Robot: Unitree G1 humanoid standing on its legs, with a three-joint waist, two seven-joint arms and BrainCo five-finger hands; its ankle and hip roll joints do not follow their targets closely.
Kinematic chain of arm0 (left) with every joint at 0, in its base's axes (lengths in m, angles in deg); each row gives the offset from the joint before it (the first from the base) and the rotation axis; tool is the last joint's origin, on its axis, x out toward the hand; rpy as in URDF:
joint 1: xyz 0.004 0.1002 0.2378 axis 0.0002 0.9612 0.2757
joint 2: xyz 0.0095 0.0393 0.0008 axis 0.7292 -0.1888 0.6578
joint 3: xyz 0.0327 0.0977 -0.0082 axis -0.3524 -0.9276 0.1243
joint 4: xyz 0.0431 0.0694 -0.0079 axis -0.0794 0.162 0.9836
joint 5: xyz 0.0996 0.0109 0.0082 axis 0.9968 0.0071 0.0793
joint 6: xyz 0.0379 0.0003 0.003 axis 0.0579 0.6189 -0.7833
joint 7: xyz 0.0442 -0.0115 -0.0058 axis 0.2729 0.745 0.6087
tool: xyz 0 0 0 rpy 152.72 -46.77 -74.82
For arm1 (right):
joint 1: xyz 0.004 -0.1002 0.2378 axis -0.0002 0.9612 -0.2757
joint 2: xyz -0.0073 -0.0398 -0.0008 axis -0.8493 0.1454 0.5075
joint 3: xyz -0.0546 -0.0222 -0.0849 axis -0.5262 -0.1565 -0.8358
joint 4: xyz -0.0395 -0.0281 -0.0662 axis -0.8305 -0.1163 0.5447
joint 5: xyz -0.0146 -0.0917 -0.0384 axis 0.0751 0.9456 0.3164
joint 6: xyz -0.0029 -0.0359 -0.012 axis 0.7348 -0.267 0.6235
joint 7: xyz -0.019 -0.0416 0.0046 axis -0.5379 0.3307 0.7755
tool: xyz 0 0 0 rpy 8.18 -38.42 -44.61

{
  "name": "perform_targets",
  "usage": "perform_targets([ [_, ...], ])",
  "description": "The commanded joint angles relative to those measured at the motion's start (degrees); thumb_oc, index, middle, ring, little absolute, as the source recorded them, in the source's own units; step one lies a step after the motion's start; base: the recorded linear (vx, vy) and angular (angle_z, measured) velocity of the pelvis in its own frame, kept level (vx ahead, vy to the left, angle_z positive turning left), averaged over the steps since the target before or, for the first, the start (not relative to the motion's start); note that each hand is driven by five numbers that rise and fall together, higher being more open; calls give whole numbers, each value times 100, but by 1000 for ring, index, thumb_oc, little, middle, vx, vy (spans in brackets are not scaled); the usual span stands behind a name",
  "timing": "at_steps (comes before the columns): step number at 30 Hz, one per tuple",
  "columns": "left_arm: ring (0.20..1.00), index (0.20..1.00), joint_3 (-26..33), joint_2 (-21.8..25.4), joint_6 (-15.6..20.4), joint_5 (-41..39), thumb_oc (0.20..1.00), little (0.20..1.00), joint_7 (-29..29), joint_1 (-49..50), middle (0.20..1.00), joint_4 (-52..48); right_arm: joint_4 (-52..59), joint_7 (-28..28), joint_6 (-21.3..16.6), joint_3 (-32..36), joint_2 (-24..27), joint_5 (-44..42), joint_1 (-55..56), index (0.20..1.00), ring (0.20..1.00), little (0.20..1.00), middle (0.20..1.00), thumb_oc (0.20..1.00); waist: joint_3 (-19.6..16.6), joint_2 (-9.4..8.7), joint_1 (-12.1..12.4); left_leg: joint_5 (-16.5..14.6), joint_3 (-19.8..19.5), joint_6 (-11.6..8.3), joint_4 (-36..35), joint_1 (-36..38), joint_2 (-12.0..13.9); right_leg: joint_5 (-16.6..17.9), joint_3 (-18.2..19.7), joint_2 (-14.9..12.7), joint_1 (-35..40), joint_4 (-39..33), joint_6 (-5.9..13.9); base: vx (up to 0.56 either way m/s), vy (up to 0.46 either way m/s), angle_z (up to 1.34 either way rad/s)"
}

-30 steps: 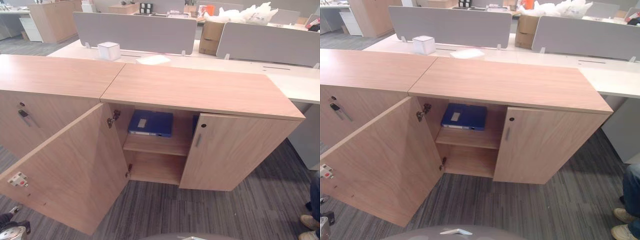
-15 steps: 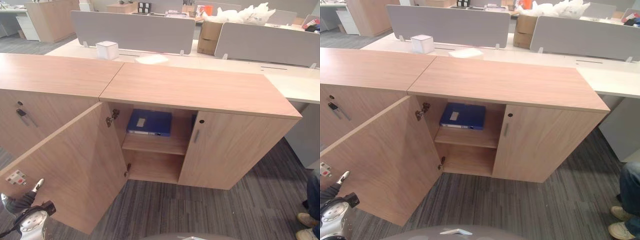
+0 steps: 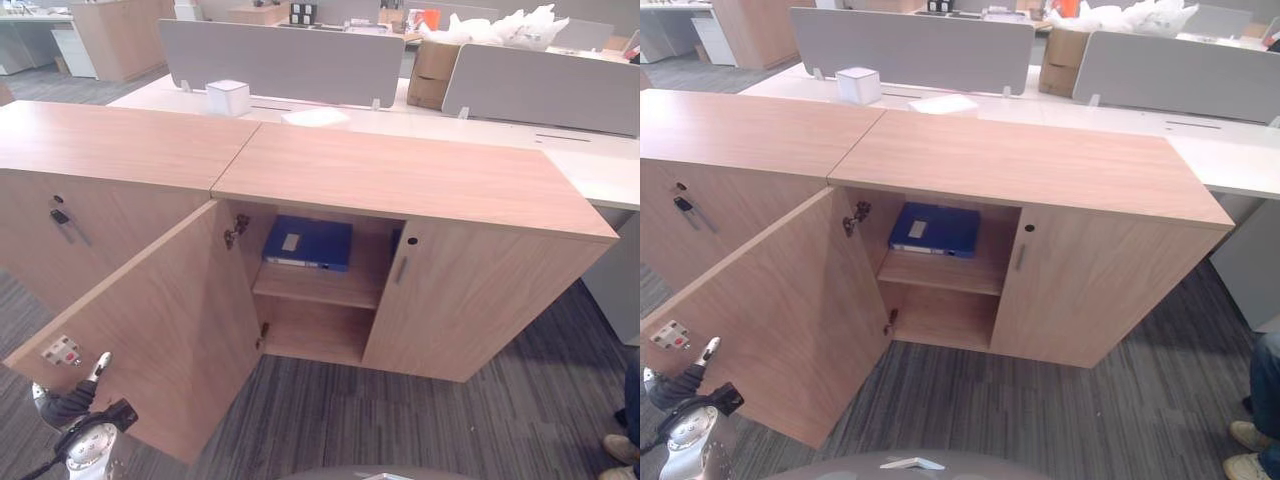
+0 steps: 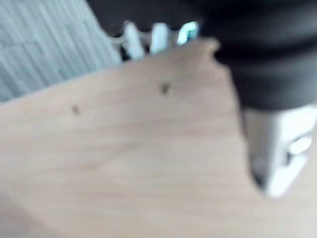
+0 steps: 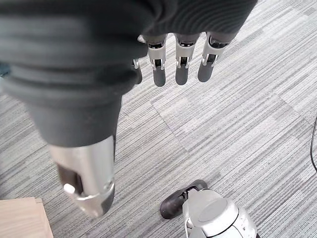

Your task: Put the empty folder in the office cabinet

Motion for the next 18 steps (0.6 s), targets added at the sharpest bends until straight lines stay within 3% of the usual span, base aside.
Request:
perform_targets([
  [1, 1000, 1000, -916, -76, 202, 218, 1000, 1000, 888, -775, 1000, -802, -179, -80, -6, -187, -2, 120, -407, 1000, 1000, 1000, 1000, 1000, 94, 100, -400, -593, 21, 137, 4, 164, 43, -84, 325, -265, -62, 198, 335, -1, -6, 10],
  [18, 1000, 1000, -1911, -363, -169, -298, 1000, 1000, 1599, -400, 1000, -1504, -166, -144, 51, -313, -95, 72, -439, 1000, 1000, 1000, 1000, 1000, 173, 117, -430, -606, 63, 164, 4, 160, 54, -78, 408, -228, -111, 189, 323, 3, -7, 3],
])
